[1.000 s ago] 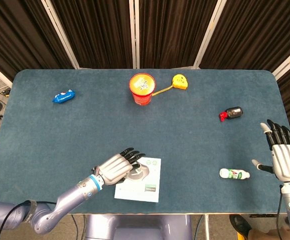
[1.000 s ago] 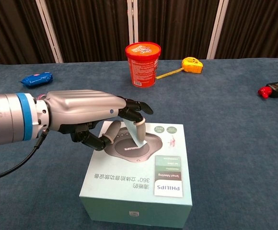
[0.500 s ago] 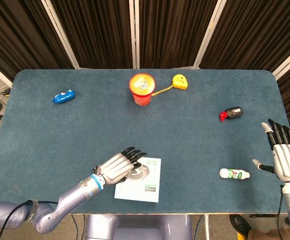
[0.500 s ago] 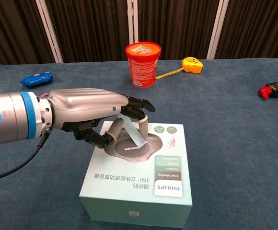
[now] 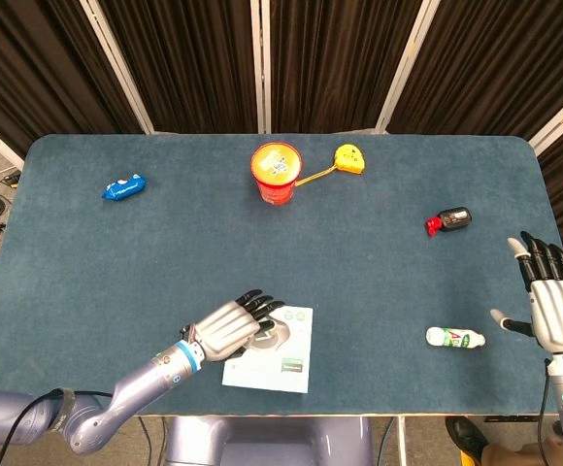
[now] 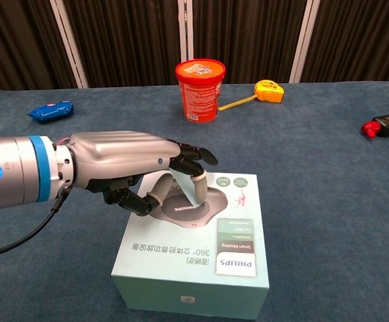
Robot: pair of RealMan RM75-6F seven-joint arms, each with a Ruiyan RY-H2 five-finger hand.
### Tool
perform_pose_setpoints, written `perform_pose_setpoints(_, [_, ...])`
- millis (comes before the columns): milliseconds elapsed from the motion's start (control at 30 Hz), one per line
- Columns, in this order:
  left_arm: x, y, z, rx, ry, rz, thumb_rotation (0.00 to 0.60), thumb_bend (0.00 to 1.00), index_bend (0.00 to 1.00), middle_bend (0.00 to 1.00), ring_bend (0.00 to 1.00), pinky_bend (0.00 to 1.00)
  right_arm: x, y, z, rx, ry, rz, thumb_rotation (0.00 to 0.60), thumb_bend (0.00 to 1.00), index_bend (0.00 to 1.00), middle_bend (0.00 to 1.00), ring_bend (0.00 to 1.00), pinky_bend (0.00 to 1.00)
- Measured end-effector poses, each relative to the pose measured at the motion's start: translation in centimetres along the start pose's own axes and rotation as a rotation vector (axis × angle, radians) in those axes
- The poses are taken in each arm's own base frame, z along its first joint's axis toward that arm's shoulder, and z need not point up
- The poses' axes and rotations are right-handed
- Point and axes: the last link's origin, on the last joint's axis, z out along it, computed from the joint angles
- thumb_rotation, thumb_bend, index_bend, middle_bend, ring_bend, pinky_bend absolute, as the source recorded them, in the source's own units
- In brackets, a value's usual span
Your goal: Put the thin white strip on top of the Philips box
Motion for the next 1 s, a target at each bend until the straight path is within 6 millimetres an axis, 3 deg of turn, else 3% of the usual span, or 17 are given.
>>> perform_pose_setpoints(1000, [0.76, 0.26, 0.03, -0.005, 0.023, 0.008, 0.6, 1.0, 0.31, 0.0, 0.0, 0.0, 0.14, 0.06, -0.03, -0.001, 0.003, 0.005, 0.6, 0.0, 0.07, 0.0, 0.0, 0.0])
